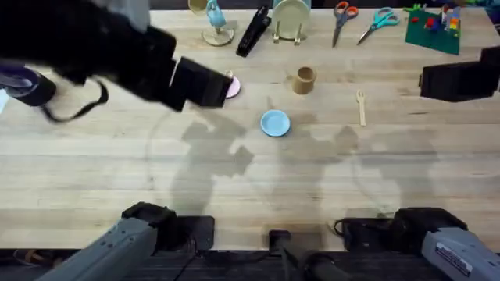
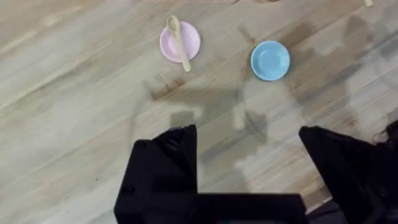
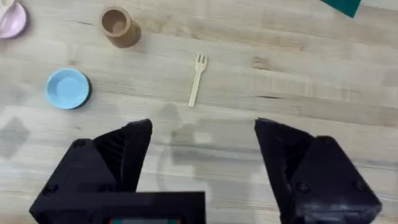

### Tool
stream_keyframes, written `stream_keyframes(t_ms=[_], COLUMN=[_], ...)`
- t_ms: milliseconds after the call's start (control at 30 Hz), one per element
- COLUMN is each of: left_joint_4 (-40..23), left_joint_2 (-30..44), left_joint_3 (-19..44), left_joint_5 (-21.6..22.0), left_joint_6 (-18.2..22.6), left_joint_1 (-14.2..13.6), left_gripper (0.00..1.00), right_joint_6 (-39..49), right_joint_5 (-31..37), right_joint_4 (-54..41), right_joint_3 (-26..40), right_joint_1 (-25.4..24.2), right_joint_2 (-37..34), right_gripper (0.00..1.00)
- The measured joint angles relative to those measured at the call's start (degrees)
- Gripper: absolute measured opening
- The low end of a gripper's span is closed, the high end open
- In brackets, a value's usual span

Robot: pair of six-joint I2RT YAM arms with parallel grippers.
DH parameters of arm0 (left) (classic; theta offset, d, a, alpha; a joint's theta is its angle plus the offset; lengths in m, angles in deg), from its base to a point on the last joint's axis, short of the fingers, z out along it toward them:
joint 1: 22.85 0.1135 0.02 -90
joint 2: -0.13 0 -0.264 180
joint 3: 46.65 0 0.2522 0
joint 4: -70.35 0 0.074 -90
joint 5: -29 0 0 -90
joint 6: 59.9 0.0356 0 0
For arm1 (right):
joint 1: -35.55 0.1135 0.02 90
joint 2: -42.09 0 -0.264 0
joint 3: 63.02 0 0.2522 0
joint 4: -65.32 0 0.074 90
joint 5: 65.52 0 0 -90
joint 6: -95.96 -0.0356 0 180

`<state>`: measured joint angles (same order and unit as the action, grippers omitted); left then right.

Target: Pick up a utensil and set it on the pink plate, then put the other utensil in the container.

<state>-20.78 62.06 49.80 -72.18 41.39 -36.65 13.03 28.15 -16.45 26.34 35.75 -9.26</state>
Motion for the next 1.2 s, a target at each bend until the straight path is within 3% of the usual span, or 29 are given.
stream_keyframes(t_ms=[233, 267, 333, 567, 700, 933, 1200], left_joint_4=[8.8, 20.8, 23.7, 23.6, 23.8, 25.7, 26.2], left_joint_2=[-10.4, -17.5, -16.2, -12.3, -11.7, -11.7, -9.5], left_joint_3=[-9.8, -21.1, -24.3, -24.3, -24.6, -24.6, -24.6], left_joint_5=[-2.2, -3.1, -3.3, -3.8, -6.1, -10.1, -12.8], left_joint_6=[1.5, 2.0, 2.1, 2.1, 5.5, 10.8, 12.6], left_joint_1=[0.0, 0.0, 0.0, 0.0, 0.0, 0.0, 0.0], left_gripper=[0.995, 0.994, 0.994, 0.993, 0.993, 0.993, 0.993], right_joint_6=[0.0, 0.0, -1.7, -9.1, -11.5, -13.1, -13.5], right_joint_5=[0.0, 0.0, 0.0, 0.0, 0.0, 0.0, 0.0], right_joint_4=[0.0, 0.0, -0.4, -2.5, -4.3, -5.4, -5.3], right_joint_3=[0.0, 0.0, 0.0, 0.0, 0.0, 0.0, 0.0], right_joint_1=[0.0, 0.0, 0.0, 0.0, 0.0, 0.0, 0.0], right_joint_2=[0.0, 0.0, 0.0, 0.0, -0.9, -7.4, -14.3], right_gripper=[0.995, 0.995, 0.995, 0.995, 0.995, 0.995, 0.995])
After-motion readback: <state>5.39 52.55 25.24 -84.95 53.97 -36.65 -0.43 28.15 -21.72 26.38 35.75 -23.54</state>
